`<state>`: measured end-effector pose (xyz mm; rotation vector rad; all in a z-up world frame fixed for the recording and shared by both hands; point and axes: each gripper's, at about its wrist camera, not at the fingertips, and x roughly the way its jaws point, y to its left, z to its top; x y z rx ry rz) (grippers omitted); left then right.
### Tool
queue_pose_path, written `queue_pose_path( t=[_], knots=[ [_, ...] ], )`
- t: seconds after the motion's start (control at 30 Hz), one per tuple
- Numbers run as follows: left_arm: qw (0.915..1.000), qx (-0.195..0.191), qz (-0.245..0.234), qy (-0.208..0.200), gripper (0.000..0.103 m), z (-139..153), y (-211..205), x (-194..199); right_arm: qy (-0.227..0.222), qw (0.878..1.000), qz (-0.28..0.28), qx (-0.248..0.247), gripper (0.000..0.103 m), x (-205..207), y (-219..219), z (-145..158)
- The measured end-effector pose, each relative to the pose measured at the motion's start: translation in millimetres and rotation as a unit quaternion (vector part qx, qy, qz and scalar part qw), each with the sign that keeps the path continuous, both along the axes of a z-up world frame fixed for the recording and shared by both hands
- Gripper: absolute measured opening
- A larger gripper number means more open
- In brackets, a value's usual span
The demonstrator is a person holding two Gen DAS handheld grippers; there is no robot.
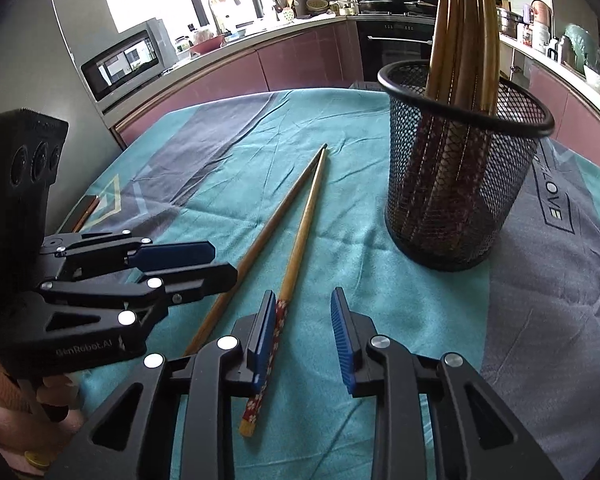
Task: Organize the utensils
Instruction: 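Lower both tools toward the last two chopsticks on the cloth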
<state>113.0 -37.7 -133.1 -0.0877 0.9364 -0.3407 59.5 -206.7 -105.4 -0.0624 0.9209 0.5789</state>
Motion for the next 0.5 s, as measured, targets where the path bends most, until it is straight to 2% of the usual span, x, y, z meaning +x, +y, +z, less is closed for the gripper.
queue_pose_path(
  t=[0.17,0.23,0.37,0.43,0.5],
  knots=[
    [0.9999,0.012,-0.002,0.002,0.03,-2,-5,9,-0.002,1.0,0.004,-0.006,0.026,15,10,-1],
    [0.9999,0.014,-0.001,0.002,0.025,-3,-5,13,0.002,1.0,0.002,-0.005,0.024,21,12,-4],
    [0.9999,0.009,-0.002,0.006,0.019,-4,-7,17,0.005,1.0,-0.003,0.002,0.013,27,12,-6],
    [1.0,0.002,-0.004,0.008,0.01,-4,-9,15,0.009,1.0,-0.006,0.007,0.008,28,9,-6],
    [1.0,0.004,0.0,0.008,0.01,-4,-10,13,0.016,1.0,-0.008,0.015,0.007,27,4,-7]
  ],
)
